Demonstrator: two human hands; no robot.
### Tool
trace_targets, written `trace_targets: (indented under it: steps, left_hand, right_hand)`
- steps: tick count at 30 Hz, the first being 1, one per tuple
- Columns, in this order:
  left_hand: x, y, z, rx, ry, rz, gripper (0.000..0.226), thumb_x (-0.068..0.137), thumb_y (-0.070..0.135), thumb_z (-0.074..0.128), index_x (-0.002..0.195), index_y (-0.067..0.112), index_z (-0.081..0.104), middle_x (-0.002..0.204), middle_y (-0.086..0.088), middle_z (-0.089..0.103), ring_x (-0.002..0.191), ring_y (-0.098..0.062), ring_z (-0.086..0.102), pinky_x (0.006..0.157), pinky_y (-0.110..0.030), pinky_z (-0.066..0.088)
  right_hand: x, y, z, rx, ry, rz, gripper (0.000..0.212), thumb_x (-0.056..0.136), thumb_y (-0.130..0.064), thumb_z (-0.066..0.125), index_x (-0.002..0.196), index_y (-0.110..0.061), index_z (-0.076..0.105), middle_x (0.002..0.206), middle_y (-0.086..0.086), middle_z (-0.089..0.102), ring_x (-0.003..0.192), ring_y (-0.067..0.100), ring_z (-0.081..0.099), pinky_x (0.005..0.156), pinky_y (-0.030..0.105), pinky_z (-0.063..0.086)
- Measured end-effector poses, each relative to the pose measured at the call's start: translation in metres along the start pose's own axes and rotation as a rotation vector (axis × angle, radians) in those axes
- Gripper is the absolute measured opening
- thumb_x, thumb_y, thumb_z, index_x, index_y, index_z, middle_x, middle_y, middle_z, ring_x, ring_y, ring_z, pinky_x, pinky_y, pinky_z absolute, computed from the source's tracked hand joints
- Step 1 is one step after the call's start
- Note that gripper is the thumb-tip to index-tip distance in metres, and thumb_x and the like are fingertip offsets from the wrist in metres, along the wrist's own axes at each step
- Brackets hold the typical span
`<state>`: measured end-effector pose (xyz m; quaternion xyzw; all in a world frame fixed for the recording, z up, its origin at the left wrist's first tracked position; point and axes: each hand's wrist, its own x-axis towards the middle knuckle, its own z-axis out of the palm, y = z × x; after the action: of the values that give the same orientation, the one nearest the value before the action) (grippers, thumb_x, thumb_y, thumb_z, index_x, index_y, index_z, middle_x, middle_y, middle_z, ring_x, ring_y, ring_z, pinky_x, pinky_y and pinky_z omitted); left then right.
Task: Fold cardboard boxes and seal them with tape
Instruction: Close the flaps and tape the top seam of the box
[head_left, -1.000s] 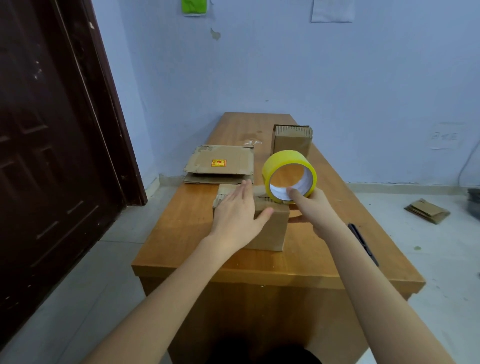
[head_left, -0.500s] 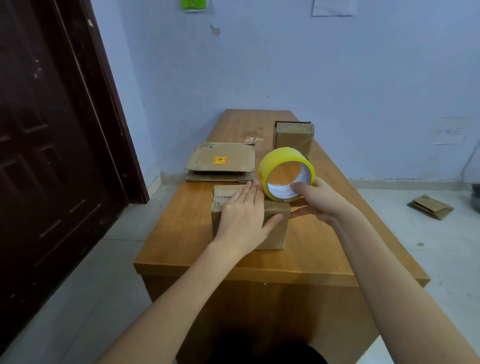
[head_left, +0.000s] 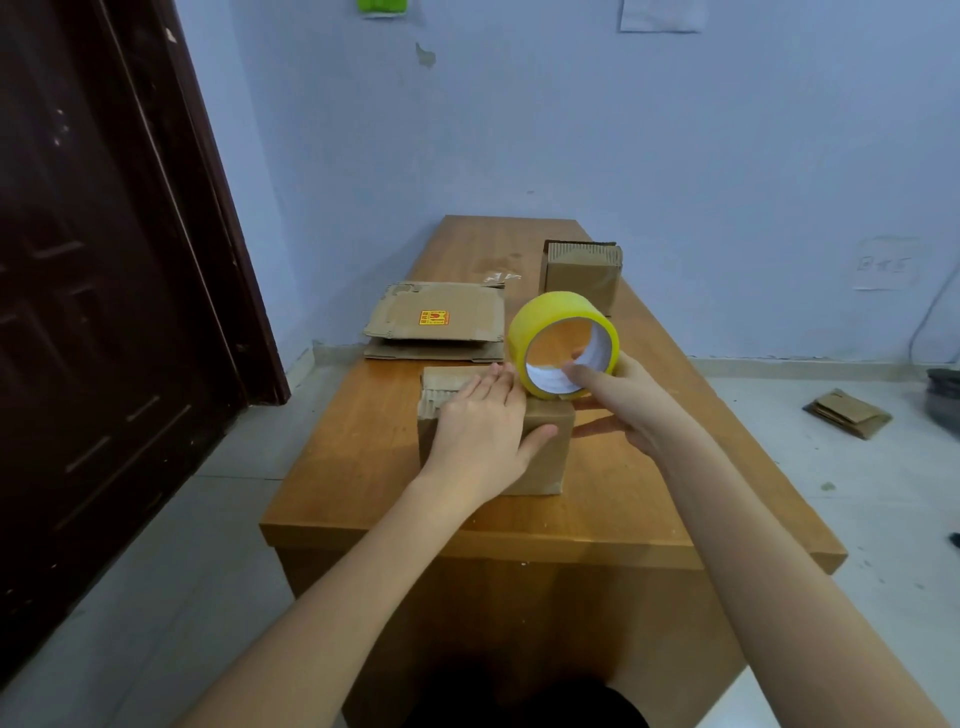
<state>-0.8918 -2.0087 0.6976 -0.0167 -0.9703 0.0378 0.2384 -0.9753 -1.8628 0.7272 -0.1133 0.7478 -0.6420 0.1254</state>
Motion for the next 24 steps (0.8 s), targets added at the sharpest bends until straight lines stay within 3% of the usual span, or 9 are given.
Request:
trace_targets:
  steps: [4,7,10,12,15,18,21,24]
  left_hand:
    - [0.002,0.001,-0.001,-0.007,-0.053,-0.001,0.063,0.085,0.057,0.056,0.115,0.002,0.066,0.121,-0.017,0.064,0.116,-0.027,0.059,0.099,-0.036,0.045]
    - [0.003,-0.001,0.003,-0.044,-0.011,0.001,0.065,0.085,0.056,0.054,0.118,0.001,0.064,0.122,-0.017,0.063,0.116,-0.029,0.06,0.097,-0.039,0.046]
    - [0.003,-0.001,0.002,-0.057,-0.005,0.033,0.069,0.093,0.057,0.038,0.139,0.005,0.044,0.146,-0.015,0.041,0.137,-0.027,0.037,0.112,-0.037,0.029]
    - [0.004,-0.002,0.002,-0.05,-0.009,0.034,0.072,0.095,0.058,0.028,0.148,0.01,0.028,0.155,-0.011,0.025,0.144,-0.024,0.022,0.116,-0.034,0.017]
    - [0.002,-0.001,0.001,-0.039,-0.026,0.029,0.073,0.095,0.059,0.023,0.15,0.011,0.019,0.157,-0.009,0.02,0.145,-0.021,0.016,0.117,-0.032,0.012]
    - [0.002,-0.001,-0.001,-0.047,-0.036,0.017,0.074,0.095,0.06,0.025,0.152,0.015,0.009,0.157,-0.007,0.02,0.145,-0.02,0.017,0.117,-0.031,0.014]
    - [0.007,0.0,-0.008,-0.061,-0.072,0.012,0.07,0.095,0.059,0.03,0.15,0.018,0.02,0.157,-0.009,0.021,0.145,-0.023,0.016,0.117,-0.034,0.014]
    - [0.015,0.011,-0.017,-0.003,-0.123,0.039,0.068,0.094,0.046,0.044,0.146,0.005,0.027,0.157,-0.017,0.011,0.146,-0.028,0.007,0.119,-0.037,0.008]
  right_hand:
    - [0.001,-0.002,0.0,-0.02,-0.024,0.001,0.021,0.092,-0.019,0.06,0.111,-0.009,0.061,0.1,0.007,0.068,0.081,0.021,0.067,0.058,0.036,0.059]
    - [0.001,0.005,-0.01,0.166,-0.042,0.028,0.019,0.095,-0.011,0.051,0.111,-0.005,0.059,0.106,0.016,0.066,0.082,0.026,0.068,0.062,0.043,0.06]
    - [0.002,0.027,-0.014,0.599,0.023,0.149,0.024,0.096,-0.002,0.045,0.119,0.001,0.049,0.11,0.02,0.063,0.086,0.03,0.068,0.058,0.043,0.059]
    - [0.001,0.043,-0.011,0.721,0.065,0.194,0.028,0.096,-0.001,0.045,0.124,0.002,0.046,0.113,0.021,0.063,0.091,0.031,0.067,0.057,0.041,0.059]
    - [0.0,0.046,-0.012,0.67,0.061,0.197,0.031,0.095,0.001,0.046,0.126,0.0,0.044,0.122,0.024,0.059,0.099,0.036,0.064,0.057,0.043,0.059]
    - [-0.003,0.039,-0.019,0.619,0.019,0.201,0.022,0.095,0.004,0.045,0.116,-0.003,0.045,0.116,0.025,0.058,0.089,0.038,0.068,0.055,0.045,0.058]
    - [-0.006,0.034,-0.021,0.568,-0.014,0.223,0.017,0.096,0.004,0.043,0.11,-0.005,0.044,0.105,0.025,0.061,0.072,0.036,0.071,0.052,0.043,0.057]
    - [-0.009,0.031,-0.017,0.538,-0.053,0.212,0.016,0.096,0.003,0.043,0.11,-0.006,0.044,0.104,0.023,0.061,0.073,0.036,0.072,0.054,0.045,0.058]
